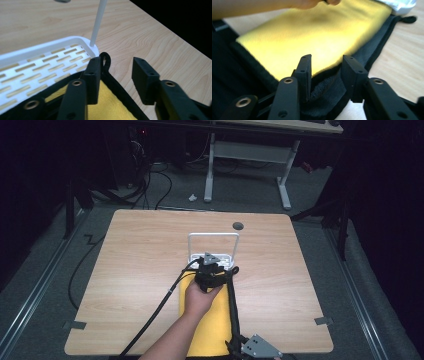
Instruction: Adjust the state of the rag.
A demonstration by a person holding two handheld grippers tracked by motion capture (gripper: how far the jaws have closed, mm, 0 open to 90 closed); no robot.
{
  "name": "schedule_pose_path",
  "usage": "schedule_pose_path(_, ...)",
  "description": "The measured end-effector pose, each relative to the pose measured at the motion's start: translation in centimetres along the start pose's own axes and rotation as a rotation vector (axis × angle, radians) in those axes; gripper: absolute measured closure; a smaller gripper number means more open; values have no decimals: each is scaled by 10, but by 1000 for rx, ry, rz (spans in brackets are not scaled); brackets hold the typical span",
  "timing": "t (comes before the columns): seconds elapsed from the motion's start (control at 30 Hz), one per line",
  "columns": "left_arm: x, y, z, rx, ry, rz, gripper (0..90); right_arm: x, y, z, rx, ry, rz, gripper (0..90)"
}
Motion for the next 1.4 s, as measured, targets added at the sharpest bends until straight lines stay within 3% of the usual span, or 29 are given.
schedule_pose_path(0.1, 2, 20, 9, -10, -5, -25, 541, -9, -1, -8, 11, -19, -14, 604)
schedule_pose_path(0.2, 20, 42, 24, -36, -25, 5, 530, -17, -10, -17, 18, -30, -6, 627)
schedule_pose_path(0.33, 54, 73, 38, -63, -34, 39, 530, -23, -35, -35, 47, -46, 30, 655)
schedule_pose_path(0.5, 95, 96, 43, -80, -11, 83, 532, -37, -61, -55, 94, -62, 38, 677)
schedule_pose_path(0.67, 113, 101, 38, -77, -2, 96, 598, -49, -90, -75, 126, -92, 58, 716)
schedule_pose_path(0.87, 117, 96, 38, -120, -50, 143, 615, -51, -121, -92, 169, -117, 107, 768)
schedule_pose_path(1.07, 124, 93, 38, -143, -91, 170, 615, -50, -121, -92, 178, -89, 119, 786)
schedule_pose_path(1.4, 128, 99, 24, -111, -113, 188, 615, -42, -111, -88, 162, -86, 115, 782)
Point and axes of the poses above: each handheld gripper's, and its own axes: y roughly backward along the jaws, x roughly out of its underside, z roughly to its left, the point moved 10 cm from there along -y, roughly forward along the jaws, and after that the axes turned 11 degrees about -y, right-handed, at the moved point
